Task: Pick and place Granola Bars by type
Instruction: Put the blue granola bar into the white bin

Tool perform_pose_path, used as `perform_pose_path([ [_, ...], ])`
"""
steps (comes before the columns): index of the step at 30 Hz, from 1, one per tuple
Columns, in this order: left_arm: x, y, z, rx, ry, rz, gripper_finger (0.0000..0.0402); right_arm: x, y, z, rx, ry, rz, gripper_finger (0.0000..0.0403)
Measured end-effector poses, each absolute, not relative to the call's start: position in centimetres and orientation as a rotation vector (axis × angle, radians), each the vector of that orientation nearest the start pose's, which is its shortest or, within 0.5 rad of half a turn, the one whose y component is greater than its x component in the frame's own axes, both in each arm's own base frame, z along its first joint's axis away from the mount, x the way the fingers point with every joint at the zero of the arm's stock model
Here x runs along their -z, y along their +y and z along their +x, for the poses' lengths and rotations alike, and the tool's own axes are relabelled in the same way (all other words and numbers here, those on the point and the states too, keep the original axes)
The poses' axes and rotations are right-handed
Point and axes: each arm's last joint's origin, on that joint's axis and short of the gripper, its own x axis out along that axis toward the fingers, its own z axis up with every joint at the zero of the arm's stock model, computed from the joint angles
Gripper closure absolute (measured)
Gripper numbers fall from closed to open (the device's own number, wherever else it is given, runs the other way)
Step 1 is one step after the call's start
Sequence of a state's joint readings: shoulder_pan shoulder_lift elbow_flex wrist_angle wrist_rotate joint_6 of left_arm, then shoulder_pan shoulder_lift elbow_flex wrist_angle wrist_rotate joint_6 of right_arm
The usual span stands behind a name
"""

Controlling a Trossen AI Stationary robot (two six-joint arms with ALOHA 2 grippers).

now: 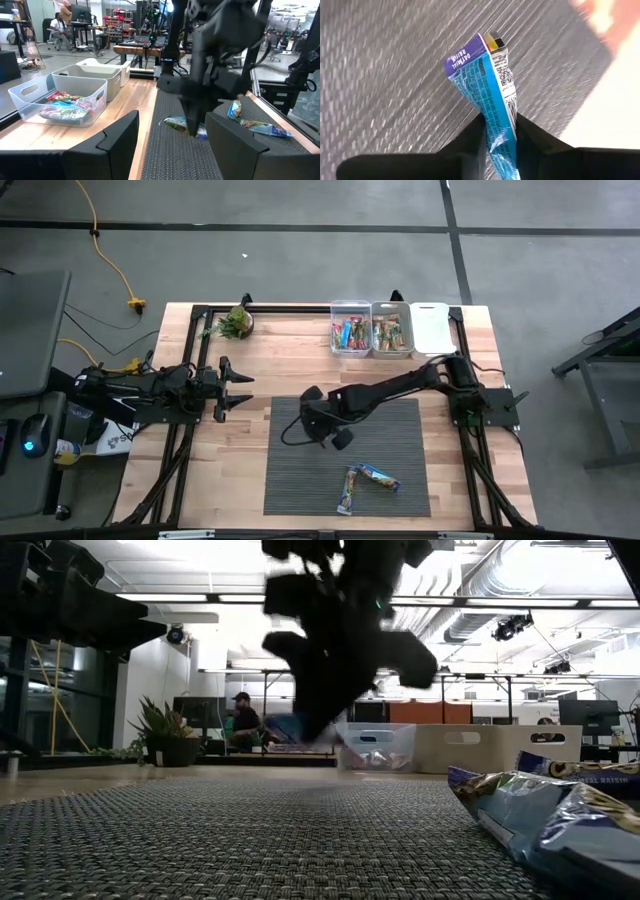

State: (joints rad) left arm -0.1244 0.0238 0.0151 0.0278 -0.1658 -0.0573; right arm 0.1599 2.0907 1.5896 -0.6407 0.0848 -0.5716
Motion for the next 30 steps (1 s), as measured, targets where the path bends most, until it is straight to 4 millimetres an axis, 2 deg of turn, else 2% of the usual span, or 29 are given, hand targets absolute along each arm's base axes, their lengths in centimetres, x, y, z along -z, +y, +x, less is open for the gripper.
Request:
perform_pose_path([
  [7,-17.0,-0.7,9.8,-0.041,-0.020,-0.060,0.0174,-22.7,7.3,44.8,-0.270,0.971,-0.429,0.0343],
  [16,-16.9,-0.7,9.8,-0.041,-0.020,-0.060,0.0174,-29.5,7.9,46.2,-0.411,0.757,-0.159,0.0344],
  [22,-16.9,-0.7,9.8,-0.041,-0.020,-0.060,0.0174,-32.7,8.3,46.5,-0.500,0.626,-0.087,0.0344],
  [30,-16.9,-0.7,9.8,-0.041,-0.020,-0.060,0.0174,-35.8,7.9,46.7,-0.464,0.517,-0.091,0.0344],
])
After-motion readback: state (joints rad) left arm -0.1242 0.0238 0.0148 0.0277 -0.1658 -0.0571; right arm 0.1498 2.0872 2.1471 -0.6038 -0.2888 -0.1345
